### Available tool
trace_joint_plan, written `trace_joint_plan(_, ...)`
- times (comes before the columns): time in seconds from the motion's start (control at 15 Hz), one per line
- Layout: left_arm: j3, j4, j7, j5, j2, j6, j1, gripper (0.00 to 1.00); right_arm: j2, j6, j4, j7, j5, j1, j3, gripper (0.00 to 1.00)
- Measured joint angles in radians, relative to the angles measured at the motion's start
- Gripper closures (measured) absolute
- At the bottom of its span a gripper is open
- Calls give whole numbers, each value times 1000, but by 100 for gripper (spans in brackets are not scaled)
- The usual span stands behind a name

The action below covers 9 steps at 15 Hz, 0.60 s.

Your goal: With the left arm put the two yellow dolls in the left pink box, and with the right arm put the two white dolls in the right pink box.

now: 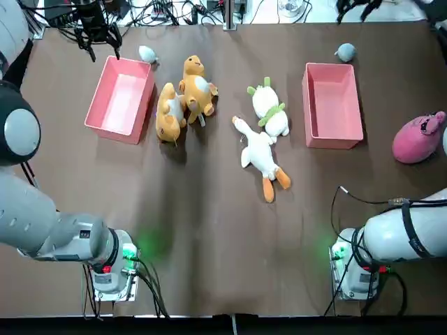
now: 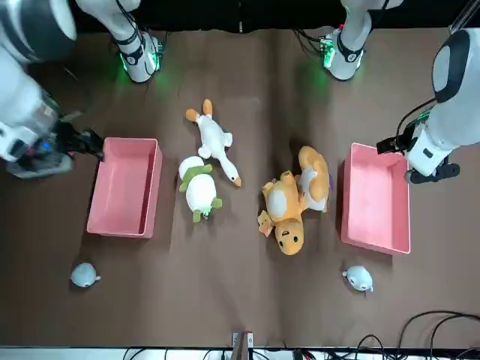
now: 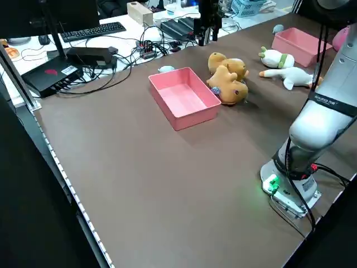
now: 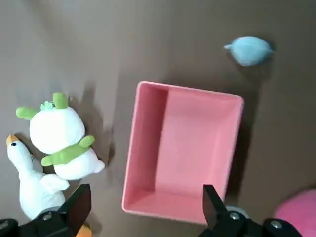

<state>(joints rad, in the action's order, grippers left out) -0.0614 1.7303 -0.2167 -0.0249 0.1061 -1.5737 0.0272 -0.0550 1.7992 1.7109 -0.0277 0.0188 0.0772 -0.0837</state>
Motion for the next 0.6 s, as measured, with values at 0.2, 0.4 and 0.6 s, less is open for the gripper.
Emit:
trace_joint_plan(0.2, -11, -1, -43, 38, 37, 1, 37, 0, -21, 243, 178, 2, 0, 73, -2, 0)
trace_joint_plan(0.4, -18, -1, -193, 95, 124, -44, 119, 0, -55, 479, 328, 2, 0, 161, -3, 0)
trace_joint_plan(0.6, -20, -4, -259, 98, 215, -108, 177, 0, -122, 575, 376, 3, 0, 236, -4, 0)
